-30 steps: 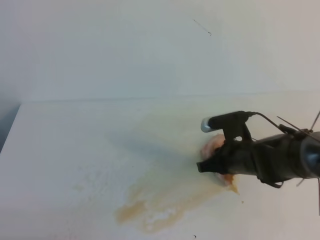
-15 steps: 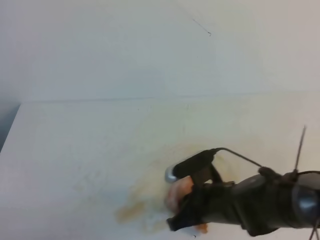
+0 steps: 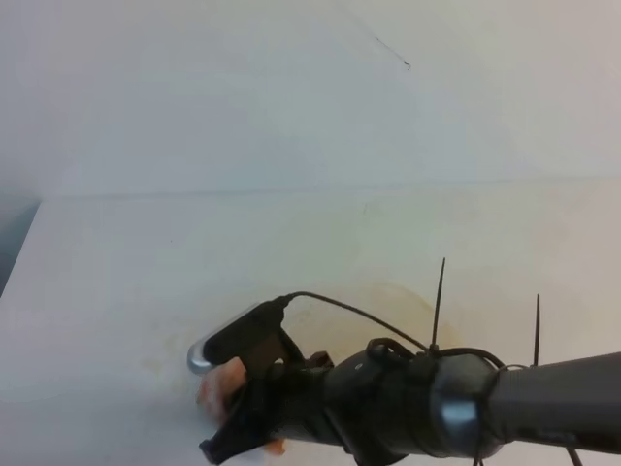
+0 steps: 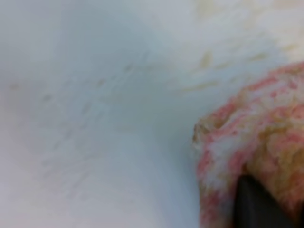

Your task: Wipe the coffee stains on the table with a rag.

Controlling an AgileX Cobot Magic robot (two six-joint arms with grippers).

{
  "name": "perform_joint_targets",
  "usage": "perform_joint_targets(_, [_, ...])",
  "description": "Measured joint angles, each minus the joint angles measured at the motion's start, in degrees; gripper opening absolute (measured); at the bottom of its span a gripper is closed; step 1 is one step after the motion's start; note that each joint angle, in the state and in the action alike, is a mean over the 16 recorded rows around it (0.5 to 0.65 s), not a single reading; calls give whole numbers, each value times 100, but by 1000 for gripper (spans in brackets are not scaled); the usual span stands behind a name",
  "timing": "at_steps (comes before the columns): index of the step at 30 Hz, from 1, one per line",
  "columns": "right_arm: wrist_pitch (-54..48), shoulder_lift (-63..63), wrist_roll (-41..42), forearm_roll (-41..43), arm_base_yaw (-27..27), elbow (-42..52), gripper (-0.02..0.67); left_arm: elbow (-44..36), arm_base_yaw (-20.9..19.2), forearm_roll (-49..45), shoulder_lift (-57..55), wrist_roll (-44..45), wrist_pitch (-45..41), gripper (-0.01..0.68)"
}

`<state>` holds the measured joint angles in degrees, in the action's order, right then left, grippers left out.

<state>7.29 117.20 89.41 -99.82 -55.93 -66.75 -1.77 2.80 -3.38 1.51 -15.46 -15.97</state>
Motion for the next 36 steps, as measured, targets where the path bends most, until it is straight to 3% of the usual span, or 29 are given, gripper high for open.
perform_joint_targets(9, [1049, -328, 291, -39, 257, -131, 52, 0, 0, 0, 0, 0, 0, 0])
perform_joint_targets(16, [835, -524, -295, -60, 825, 194, 67, 0, 0, 0, 0, 0, 0, 0])
perform_joint_targets(23, [200, -582, -983, -62, 1299, 593, 183, 0, 0, 0, 0, 0, 0, 0])
perform_joint_targets(30, [61, -1151, -809, -62, 1445, 772, 292, 0, 0, 0, 0, 0, 0, 0])
perform_joint_targets(36, [340, -2319, -171, -62, 1355, 797, 225, 11, 0, 0, -9, 0, -5, 0])
